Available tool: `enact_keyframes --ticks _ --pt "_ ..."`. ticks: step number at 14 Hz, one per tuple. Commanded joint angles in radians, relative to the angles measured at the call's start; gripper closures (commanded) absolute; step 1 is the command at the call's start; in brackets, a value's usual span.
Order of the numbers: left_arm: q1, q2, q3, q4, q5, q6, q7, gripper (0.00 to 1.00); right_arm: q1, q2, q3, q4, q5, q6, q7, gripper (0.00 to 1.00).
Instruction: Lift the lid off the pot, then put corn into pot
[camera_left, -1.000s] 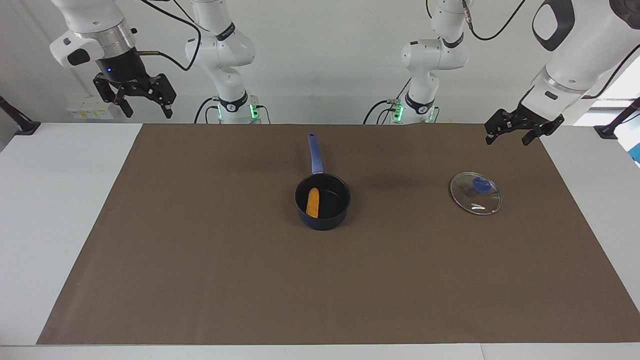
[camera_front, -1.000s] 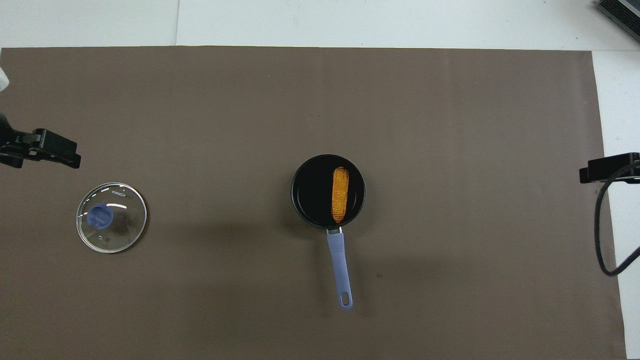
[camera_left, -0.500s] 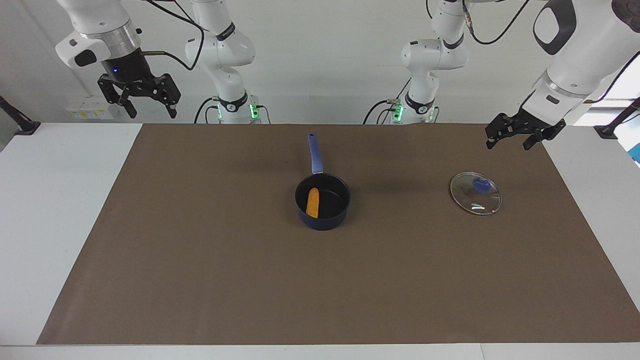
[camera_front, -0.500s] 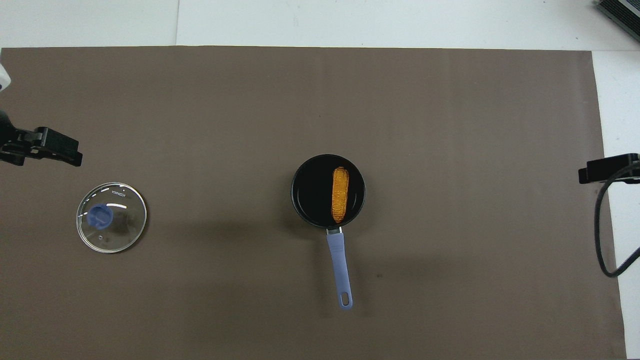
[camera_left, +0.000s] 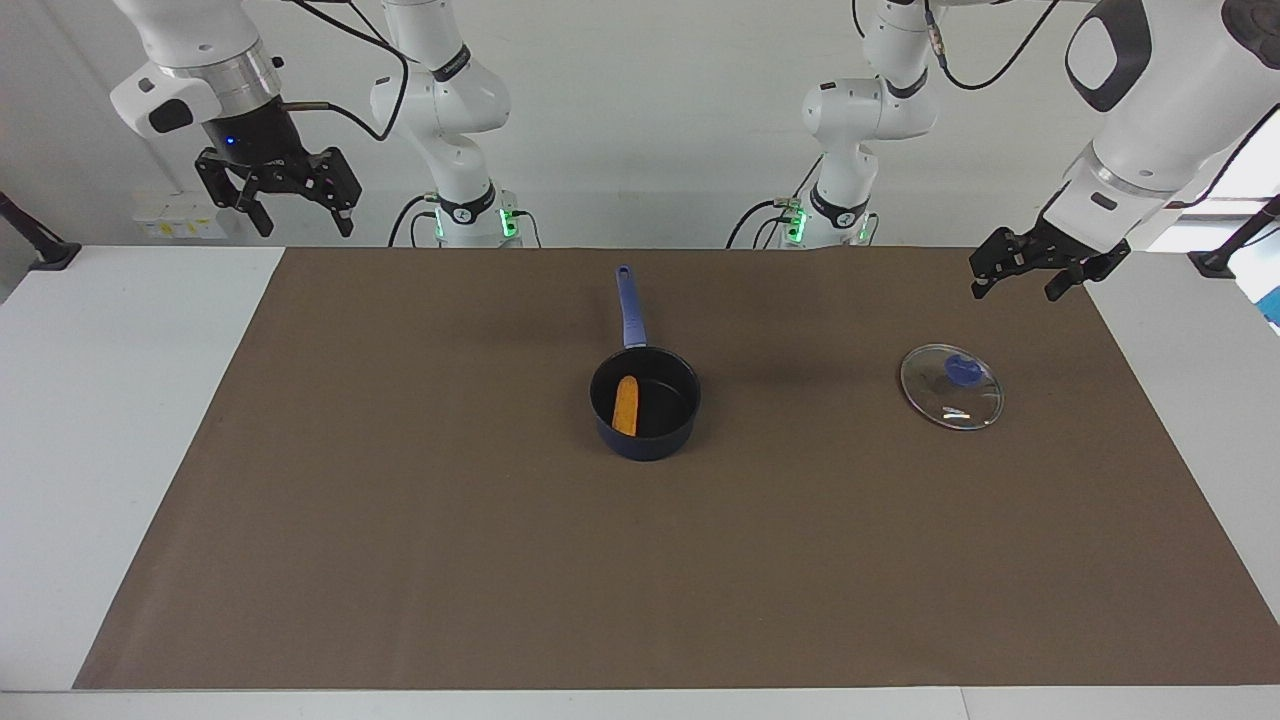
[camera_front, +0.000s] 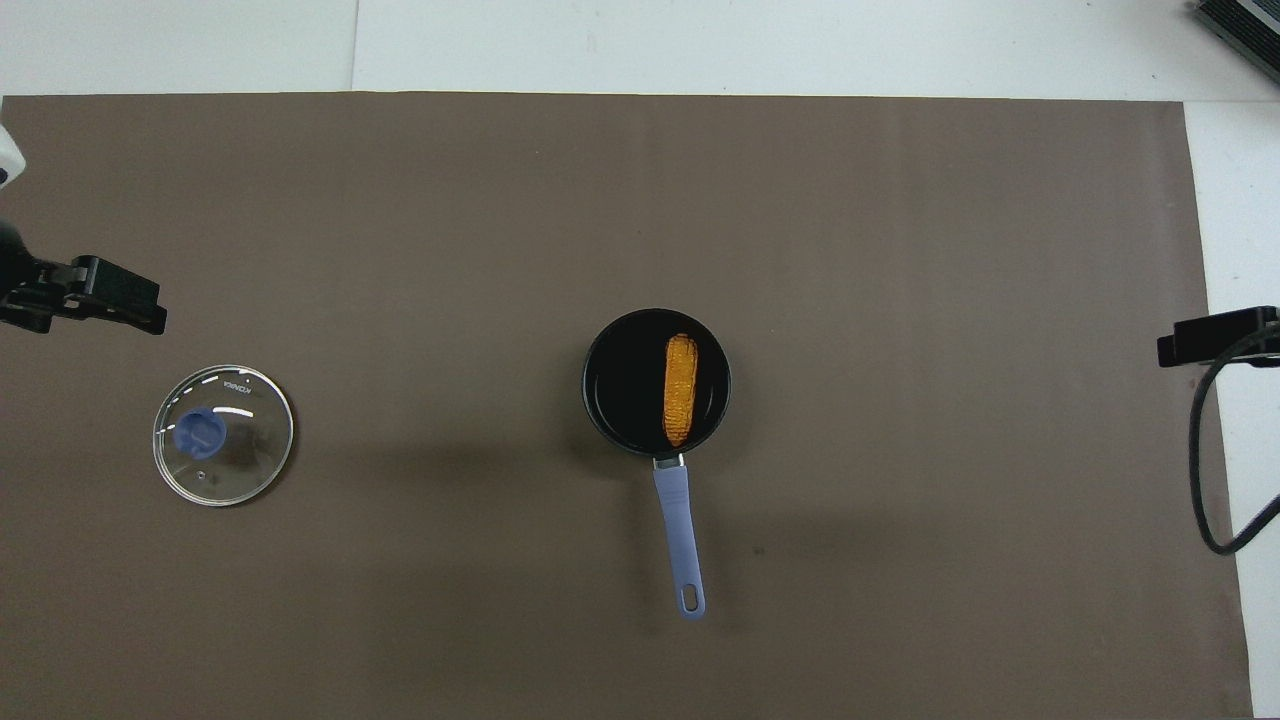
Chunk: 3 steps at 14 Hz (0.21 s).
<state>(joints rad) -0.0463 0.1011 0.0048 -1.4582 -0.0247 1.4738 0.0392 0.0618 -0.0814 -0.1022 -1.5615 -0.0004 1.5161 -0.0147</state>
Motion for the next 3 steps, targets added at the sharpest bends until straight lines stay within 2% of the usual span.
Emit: enact_keyframes --ticks 1,3 --pt "-0.009 -0.021 0.006 -0.030 -0.004 0.019 0.008 0.00 0.000 -0.006 0.001 -0.003 -0.007 0.012 -0.030 0.00" --pt "-0.009 -0.023 0.006 -0.030 -0.004 0.019 0.008 0.00 0.000 -0.006 0.001 -0.003 -0.007 0.012 -0.030 0.00"
